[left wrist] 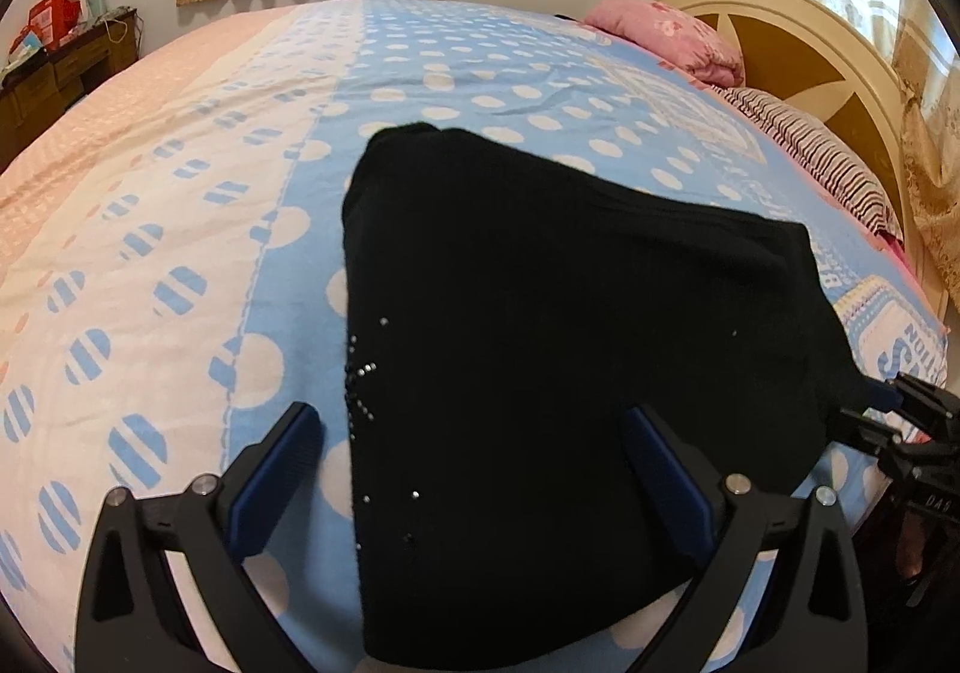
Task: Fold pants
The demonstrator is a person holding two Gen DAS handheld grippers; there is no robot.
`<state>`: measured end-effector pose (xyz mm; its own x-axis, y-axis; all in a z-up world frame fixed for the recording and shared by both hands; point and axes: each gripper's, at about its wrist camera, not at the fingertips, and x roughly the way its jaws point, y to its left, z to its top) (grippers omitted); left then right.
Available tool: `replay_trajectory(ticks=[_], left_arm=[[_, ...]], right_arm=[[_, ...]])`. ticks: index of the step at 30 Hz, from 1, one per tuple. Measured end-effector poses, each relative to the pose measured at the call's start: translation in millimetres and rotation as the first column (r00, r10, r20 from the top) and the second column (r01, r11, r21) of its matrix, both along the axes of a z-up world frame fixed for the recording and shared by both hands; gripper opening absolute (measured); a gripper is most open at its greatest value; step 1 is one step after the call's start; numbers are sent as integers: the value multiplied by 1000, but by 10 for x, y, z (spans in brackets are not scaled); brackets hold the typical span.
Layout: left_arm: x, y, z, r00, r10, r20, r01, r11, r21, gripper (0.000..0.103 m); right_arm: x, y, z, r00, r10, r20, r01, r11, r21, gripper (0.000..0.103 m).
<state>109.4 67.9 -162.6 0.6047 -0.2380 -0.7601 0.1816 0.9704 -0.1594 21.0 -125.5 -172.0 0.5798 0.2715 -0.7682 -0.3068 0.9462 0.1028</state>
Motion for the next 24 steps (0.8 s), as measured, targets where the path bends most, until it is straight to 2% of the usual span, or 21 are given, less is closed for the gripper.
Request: replay_trajectory(ticks=[6, 11, 13, 16, 19, 24], left_arm=[[-50, 3, 52, 1000, 7, 22, -7, 1000, 14, 103], [-81, 49, 122, 998, 36, 57, -36, 999, 9, 103], [-87, 65, 144, 997, 44, 67, -44, 999, 4, 103], [-79, 68, 136, 997, 42, 68, -43, 999, 10, 103], [-63, 58, 95, 997, 47, 54, -49, 998, 26, 103], [-64, 60, 63, 998, 50, 48, -50, 999, 17, 103]], right_arm=[[-81, -29, 142, 1000, 0, 27, 0, 1000, 31, 49], [-115, 24, 376, 993, -19, 117, 15, 999, 37, 49], [-55, 59, 418, 992, -25, 126, 18, 998, 53, 49], [103, 117, 366, 991, -70, 117, 69, 998, 16, 49], [308, 32, 223, 990, -132, 50, 131, 991, 25, 31], [357, -60, 167, 991, -135, -7, 135, 988, 69, 28]])
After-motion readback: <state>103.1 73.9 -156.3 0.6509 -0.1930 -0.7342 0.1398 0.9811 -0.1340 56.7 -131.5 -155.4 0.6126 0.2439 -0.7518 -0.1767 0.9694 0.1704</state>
